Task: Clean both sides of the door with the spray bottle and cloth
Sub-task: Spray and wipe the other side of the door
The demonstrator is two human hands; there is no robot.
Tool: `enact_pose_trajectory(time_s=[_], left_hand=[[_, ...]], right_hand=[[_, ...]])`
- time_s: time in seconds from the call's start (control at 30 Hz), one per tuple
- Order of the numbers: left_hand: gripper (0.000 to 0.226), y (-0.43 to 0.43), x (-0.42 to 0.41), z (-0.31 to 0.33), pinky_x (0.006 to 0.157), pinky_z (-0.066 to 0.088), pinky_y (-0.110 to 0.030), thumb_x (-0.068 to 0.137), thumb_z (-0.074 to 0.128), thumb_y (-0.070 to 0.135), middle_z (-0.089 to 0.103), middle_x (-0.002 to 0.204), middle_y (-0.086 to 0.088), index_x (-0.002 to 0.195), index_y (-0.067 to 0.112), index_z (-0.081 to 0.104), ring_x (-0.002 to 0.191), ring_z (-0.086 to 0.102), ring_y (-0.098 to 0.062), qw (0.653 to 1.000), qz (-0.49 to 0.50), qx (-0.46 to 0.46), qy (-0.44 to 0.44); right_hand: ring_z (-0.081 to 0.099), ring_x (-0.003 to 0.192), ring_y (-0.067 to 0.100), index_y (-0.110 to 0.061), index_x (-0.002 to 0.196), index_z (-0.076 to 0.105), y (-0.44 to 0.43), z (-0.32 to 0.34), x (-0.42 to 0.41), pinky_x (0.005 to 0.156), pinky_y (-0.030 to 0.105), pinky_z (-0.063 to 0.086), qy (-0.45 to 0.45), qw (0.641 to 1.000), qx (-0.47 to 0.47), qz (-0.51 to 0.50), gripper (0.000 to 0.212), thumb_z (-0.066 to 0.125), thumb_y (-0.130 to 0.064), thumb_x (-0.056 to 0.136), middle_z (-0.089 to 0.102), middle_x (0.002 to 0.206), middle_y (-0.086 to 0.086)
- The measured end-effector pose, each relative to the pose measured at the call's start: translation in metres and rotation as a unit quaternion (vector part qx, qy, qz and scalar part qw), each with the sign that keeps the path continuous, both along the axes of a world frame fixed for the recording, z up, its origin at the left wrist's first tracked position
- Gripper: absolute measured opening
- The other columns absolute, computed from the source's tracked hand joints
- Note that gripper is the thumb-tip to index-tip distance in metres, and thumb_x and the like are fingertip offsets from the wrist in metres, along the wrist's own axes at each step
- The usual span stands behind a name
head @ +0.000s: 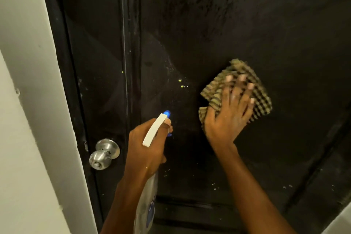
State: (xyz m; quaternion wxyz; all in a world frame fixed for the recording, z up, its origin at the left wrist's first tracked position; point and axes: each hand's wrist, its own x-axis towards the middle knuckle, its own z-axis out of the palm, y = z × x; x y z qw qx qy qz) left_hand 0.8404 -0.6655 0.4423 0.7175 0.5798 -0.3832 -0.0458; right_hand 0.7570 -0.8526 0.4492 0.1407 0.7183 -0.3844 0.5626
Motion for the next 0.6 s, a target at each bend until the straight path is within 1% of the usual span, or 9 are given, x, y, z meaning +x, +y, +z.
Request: enact_pose_trajectory(time_s=[0.1,0.17,0.23,0.3,0.37,0.4,0.47,0.53,0.6], left_hand=[[0.032,-0.003,0.008,0.004,0.037,0.043,-0.03,0.084,0.059,0.042,0.065,0.063,-0.011,0.084,0.012,0.071,0.037,0.053,-0.013,1.0,-0.003,-0.002,-0.016],[0.037,-0.004,0.014,0.006,0.039,0.045,-0.029,0.079,0.056,0.05,0.067,0.066,-0.007,0.083,0.016,0.071,0.041,0.057,-0.015,0.999,-0.003,0.001,-0.033],[0.035,0.0,0.019,0.007,0.041,0.044,-0.028,0.077,0.055,0.049,0.067,0.063,-0.002,0.081,0.019,0.071,0.041,0.056,-0.012,0.998,0.001,0.019,-0.051],[0.019,0.003,0.021,0.007,0.043,0.046,-0.028,0.082,0.06,0.047,0.065,0.06,0.008,0.074,0.034,0.07,0.042,0.055,-0.008,0.999,-0.01,0.03,-0.018],[0.019,0.01,0.02,0.005,0.05,0.047,-0.028,0.09,0.062,0.045,0.062,0.059,0.017,0.071,0.043,0.067,0.051,0.055,-0.01,0.999,-0.025,0.028,0.03],[0.02,0.013,0.022,0.003,0.054,0.047,-0.028,0.09,0.062,0.046,0.062,0.059,0.02,0.071,0.045,0.067,0.055,0.054,-0.012,0.998,-0.029,0.026,0.041],[0.017,0.021,0.023,0.002,0.059,0.047,-0.029,0.086,0.064,0.049,0.063,0.061,0.022,0.07,0.049,0.067,0.059,0.054,-0.014,0.998,-0.027,0.018,0.061],[0.013,0.028,0.028,0.003,0.057,0.048,-0.03,0.082,0.062,0.049,0.066,0.065,0.018,0.071,0.046,0.069,0.058,0.056,-0.013,0.997,-0.023,-0.011,0.069],[0.018,0.03,0.032,0.004,0.045,0.047,-0.027,0.082,0.057,0.042,0.068,0.067,0.003,0.071,0.034,0.069,0.049,0.058,-0.011,0.998,0.017,-0.018,0.061]], right_hand=[[0.019,0.149,0.029,-0.027,0.158,0.017,0.0,-0.034,0.001,0.121,0.042,0.004,0.146,0.986,-0.072,0.039,0.077,0.04,-0.052,0.089,0.018,0.165,0.002],[0.025,0.146,0.03,-0.028,0.156,0.024,-0.008,-0.064,-0.014,0.121,0.041,0.008,0.179,0.979,-0.081,0.044,0.068,0.033,-0.059,0.096,0.024,0.161,0.001],[0.027,0.145,0.031,-0.028,0.154,0.03,-0.015,-0.08,-0.029,0.119,0.043,0.015,0.147,0.987,-0.054,0.033,0.061,0.031,-0.054,0.099,0.026,0.16,0.0],[0.019,0.151,0.029,-0.028,0.157,0.025,-0.016,-0.071,-0.036,0.119,0.047,0.019,0.086,0.996,-0.023,0.029,0.07,0.04,-0.04,0.09,0.019,0.165,-0.003],[0.001,0.156,0.022,-0.03,0.161,0.01,-0.01,-0.036,-0.029,0.124,0.043,0.006,0.001,0.999,0.016,0.034,0.082,0.041,-0.031,0.084,0.003,0.168,-0.005],[-0.005,0.156,0.022,-0.03,0.161,0.006,-0.004,-0.013,-0.02,0.124,0.041,0.001,-0.046,0.998,0.04,0.035,0.083,0.039,-0.03,0.084,-0.002,0.168,-0.004],[-0.002,0.156,0.028,-0.024,0.162,0.009,0.01,0.029,0.004,0.124,0.044,0.003,-0.111,0.991,0.066,0.029,0.082,0.039,-0.03,0.085,0.002,0.169,0.003],[0.007,0.155,0.033,-0.021,0.161,0.014,0.026,0.05,0.03,0.123,0.048,0.007,-0.069,0.997,0.027,0.017,0.081,0.043,-0.035,0.087,0.011,0.169,0.008],[0.014,0.154,0.032,-0.022,0.16,0.019,0.037,0.045,0.052,0.123,0.046,0.008,0.032,0.998,-0.046,0.026,0.082,0.048,-0.042,0.086,0.018,0.167,0.007]])
